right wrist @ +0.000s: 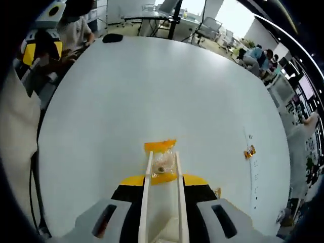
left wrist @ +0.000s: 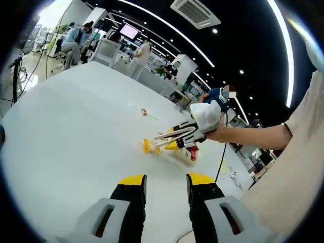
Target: Place the target food into the container with the food tongs after gripping and lifting it, then release it inside without dropping or visibly crushing the food.
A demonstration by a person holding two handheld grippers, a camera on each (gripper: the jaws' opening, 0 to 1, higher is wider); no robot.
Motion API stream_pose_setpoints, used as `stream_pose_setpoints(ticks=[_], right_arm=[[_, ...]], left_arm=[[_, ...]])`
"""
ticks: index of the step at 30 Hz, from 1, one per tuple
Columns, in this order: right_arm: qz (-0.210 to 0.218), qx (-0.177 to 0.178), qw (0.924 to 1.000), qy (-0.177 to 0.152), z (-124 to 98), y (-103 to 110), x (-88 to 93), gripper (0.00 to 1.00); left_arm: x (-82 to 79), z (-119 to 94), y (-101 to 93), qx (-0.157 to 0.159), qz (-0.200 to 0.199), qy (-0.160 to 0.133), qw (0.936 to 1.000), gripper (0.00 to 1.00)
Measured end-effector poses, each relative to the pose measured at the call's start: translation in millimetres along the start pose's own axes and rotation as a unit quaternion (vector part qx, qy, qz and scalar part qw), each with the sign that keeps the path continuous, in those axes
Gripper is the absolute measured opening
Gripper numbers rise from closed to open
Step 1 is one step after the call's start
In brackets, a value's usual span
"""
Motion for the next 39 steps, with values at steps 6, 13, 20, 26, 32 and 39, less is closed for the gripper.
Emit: stream_pose_setpoints(ticks=[6, 13, 20, 26, 32, 39], right_arm=[[-0.045, -0.014, 0.9988, 0.015, 6, -4, -1.2, 0.26], [-0.057, -0.026, 0.9978, 0.02, 11, -7, -2.8, 0.26], [-0.05, -0.053, 0.9968, 0.034, 17, -6, -0.4, 0.26], [-0.043, -0.059, 0.9965, 0.039, 22, -3, 2.0, 0.26], [-0.024, -0.049, 0.9981, 0.029, 22, -3, -0.5, 0.25], [-0.017, -0.051, 0.9979, 0.036, 23, -3, 0.3, 0.24]], left_arm=[[3.6, -2, 0.0, -0.01, -0.008, -0.007, 0.9999, 0.3], [3.2, -2, 1.6, -0.017, -0.012, -0.011, 0.9997, 0.3], [1.5, 2, 2.9, -0.017, -0.012, -0.011, 0.9997, 0.3], [1.4, 3, 5.7, -0.019, -0.014, -0.012, 0.9997, 0.3], [2.5, 2, 6.8, -0.022, -0.016, -0.011, 0.9996, 0.3], [2.8, 3, 6.4, -0.021, -0.017, -0.011, 0.9996, 0.3]])
Point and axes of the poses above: the point that each gripper's makers call its tool centre point, and the gripper's own axes: z roughly forward along the fingers, y roughly to its left, x roughly out of its underside, the point moved 8 cm from there along -z, roughly backward along the fingers, and after that the axes turned 3 degrees about x, right-handed, at the moved point
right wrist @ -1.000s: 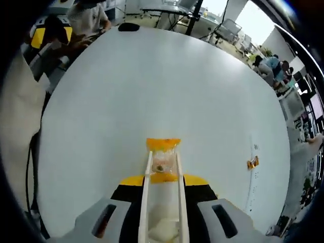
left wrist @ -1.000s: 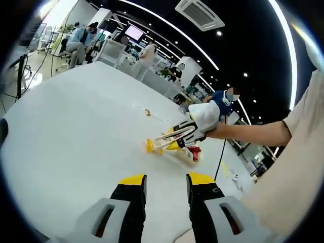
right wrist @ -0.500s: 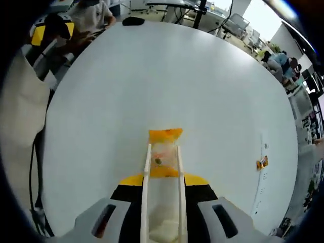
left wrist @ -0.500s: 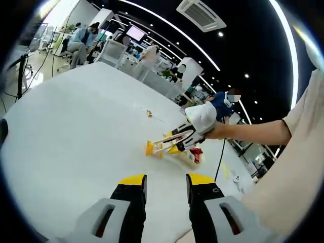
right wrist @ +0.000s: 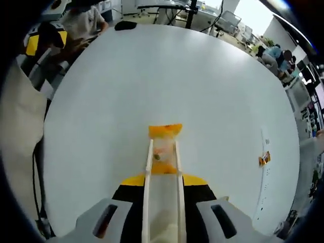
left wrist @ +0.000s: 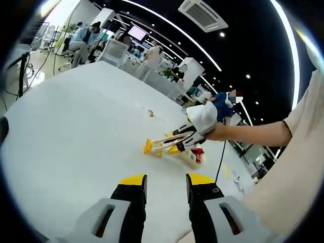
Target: Place the target food into the container with the food tongs after gripping and lifting it, then release it inside without dropping or visibly crushing the food.
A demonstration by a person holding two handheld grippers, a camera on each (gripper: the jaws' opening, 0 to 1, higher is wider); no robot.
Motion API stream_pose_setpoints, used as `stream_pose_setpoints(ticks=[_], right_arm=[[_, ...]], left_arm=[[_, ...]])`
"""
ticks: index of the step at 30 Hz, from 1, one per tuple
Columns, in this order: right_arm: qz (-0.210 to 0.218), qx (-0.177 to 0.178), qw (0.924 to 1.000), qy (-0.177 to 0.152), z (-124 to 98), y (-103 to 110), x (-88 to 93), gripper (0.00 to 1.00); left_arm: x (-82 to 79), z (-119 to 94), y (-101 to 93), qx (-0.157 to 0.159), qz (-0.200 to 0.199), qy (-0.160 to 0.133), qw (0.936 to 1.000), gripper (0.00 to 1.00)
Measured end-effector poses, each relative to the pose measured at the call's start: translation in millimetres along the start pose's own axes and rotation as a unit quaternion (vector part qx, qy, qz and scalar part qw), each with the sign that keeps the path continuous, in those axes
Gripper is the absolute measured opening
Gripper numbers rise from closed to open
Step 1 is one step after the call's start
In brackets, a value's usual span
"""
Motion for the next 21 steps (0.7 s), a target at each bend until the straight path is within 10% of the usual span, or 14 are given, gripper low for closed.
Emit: stream_pose_setpoints(ticks=[21], right_arm=[[0.034, -0.018, 0.9992, 0.0, 5.2, 3.4, -0.6, 0.25]], left_arm=[[1.6, -2.4, 2.1, -0.003, -0.003, -0.002, 1.0, 0.29]])
Point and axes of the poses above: the point that each gripper's makers call its tool centre point, and the gripper's own axes: z roughly forward along the fingers, y roughly to its left, x roughly out of its underside, the point moved 8 cm from there along -z, roughly backward along the fingers, and after that the axes turned 3 degrees about x, right-handed, at the moved point
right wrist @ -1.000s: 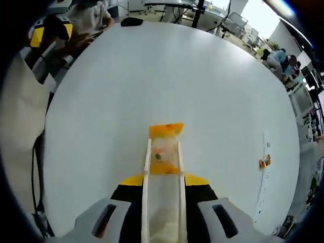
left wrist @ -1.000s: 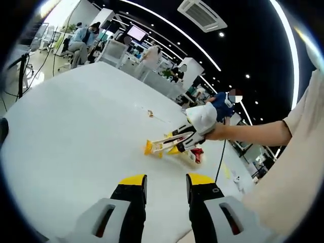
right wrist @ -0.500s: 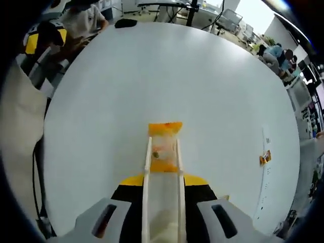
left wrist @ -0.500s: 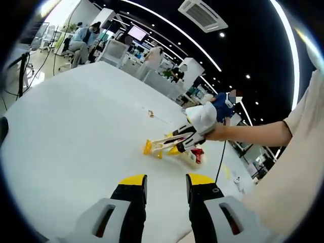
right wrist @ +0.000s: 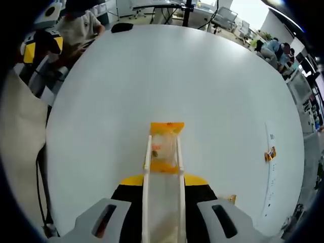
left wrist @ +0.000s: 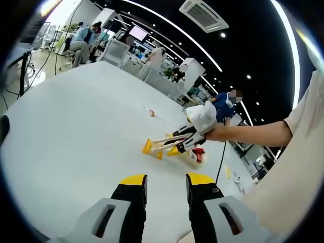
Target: Place the target food into the container with the food tongs after gripping and lifting it, then release it inside without dropping or visibly crushing the food.
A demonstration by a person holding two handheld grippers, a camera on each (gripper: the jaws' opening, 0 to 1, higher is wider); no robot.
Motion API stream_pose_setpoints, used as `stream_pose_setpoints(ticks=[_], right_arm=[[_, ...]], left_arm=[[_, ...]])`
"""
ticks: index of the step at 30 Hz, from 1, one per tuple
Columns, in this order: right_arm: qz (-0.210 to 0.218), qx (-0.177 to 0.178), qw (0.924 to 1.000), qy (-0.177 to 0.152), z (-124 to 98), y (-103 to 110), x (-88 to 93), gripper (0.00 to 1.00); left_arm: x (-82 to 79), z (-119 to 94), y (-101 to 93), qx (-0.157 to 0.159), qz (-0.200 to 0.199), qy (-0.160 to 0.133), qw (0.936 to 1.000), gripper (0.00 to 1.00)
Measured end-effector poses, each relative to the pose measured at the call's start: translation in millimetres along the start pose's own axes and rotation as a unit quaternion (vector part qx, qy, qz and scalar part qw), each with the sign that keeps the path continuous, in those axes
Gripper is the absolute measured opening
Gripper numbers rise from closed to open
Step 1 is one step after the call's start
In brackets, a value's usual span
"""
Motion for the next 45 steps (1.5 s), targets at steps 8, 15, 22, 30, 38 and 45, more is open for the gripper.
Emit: stream_pose_setpoints(ticks=[8, 15, 22, 30, 38, 45], right_arm=[[0.054, -0.015, 0.9984, 0.005, 1, 5, 0.6, 0.21], [0.072, -0.018, 0.9972, -0.001, 0, 11, 0.4, 0.2], [0.093, -0.014, 0.9954, -0.019, -5, 13, -3.4, 0.19], [0.115, -0.002, 0.9926, -0.039, -17, 8, -4.0, 0.2], [0.172, 0.008, 0.9807, -0.093, -40, 6, -4.4, 0.2], [0.199, 0.027, 0.9733, -0.111, -58, 8, 6.6, 0.2]], left_arm=[[0.4, -2, 0.4, -0.002, -0.002, -0.002, 1.0, 0.29], [-0.2, -3, 1.0, -0.002, -0.002, -0.003, 1.0, 0.29], [-0.8, -3, 1.1, 0.0, -0.001, -0.002, 1.0, 0.29], [-2.8, -1, -0.6, 0.004, 0.003, -0.001, 1.0, 0.29], [-4.6, 3, -4.0, 0.01, 0.009, 0.0, 0.9999, 0.29], [-4.2, 7, -8.3, 0.02, 0.015, 0.006, 0.9997, 0.29]])
Point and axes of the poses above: the point that each gripper's makers call its tool centre point, and the gripper's own axes: z roughly forward along the fingers, y roughly to its left, x roughly out of its underside, the point moved 8 cm from there along -z, roughly backward along the fingers, and after that the axes turned 3 degrees about x, right-handed, at the moved point
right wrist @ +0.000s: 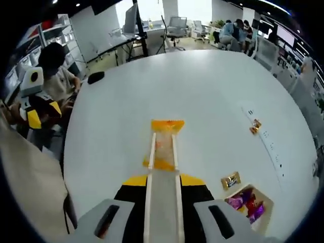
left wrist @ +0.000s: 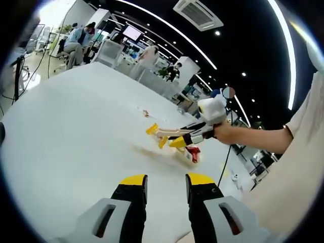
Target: Place the target food into the container with the food tongs after gripping and lifting it, then release it inside without dropping or visibly crushing the food.
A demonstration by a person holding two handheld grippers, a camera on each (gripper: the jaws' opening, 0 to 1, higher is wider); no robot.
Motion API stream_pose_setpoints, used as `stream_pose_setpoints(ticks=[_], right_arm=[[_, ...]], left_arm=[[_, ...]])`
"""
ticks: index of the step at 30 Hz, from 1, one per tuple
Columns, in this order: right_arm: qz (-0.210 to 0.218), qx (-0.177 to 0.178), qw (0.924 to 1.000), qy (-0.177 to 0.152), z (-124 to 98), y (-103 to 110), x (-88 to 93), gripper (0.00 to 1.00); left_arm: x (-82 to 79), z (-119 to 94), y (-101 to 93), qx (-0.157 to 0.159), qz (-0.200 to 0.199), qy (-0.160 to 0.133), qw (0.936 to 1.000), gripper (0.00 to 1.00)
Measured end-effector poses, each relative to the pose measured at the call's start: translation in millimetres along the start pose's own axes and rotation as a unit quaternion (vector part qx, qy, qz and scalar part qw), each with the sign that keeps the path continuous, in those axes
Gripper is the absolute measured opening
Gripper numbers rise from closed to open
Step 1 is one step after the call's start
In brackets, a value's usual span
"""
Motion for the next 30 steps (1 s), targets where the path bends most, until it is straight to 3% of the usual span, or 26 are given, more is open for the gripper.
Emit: stream_pose_setpoints(ticks=[8, 13, 20, 30], right_arm=[[0.04, 0.026, 0.9987, -0.018, -23, -6, 14.6, 0.2], [0.075, 0.052, 0.9954, -0.031, -44, -12, 32.6, 0.2], [0.131, 0.083, 0.9866, -0.051, -72, -22, 58.3, 0.21], [0.167, 0.117, 0.9765, -0.068, -98, -31, 81.0, 0.21]], left_arm=[[0.8, 7, -8.5, 0.016, 0.011, 0.008, 0.9998, 0.29], [2.8, 11, -16.2, 0.029, 0.018, 0.016, 0.9993, 0.29], [4.2, 19, -27.7, 0.046, 0.029, 0.027, 0.9982, 0.29], [4.3, 26, -38.3, 0.061, 0.043, 0.038, 0.9965, 0.29]])
Point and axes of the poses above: the point that each gripper's makers call its tool centre point, and the gripper's own axes: z roughly forward along the fingers, y roughly to its left, x roughly out of its underside, the point moved 8 cm from there along -z, roughly backward along the fingers, and after that the axes turned 3 degrees about x, right-handed, at the moved point
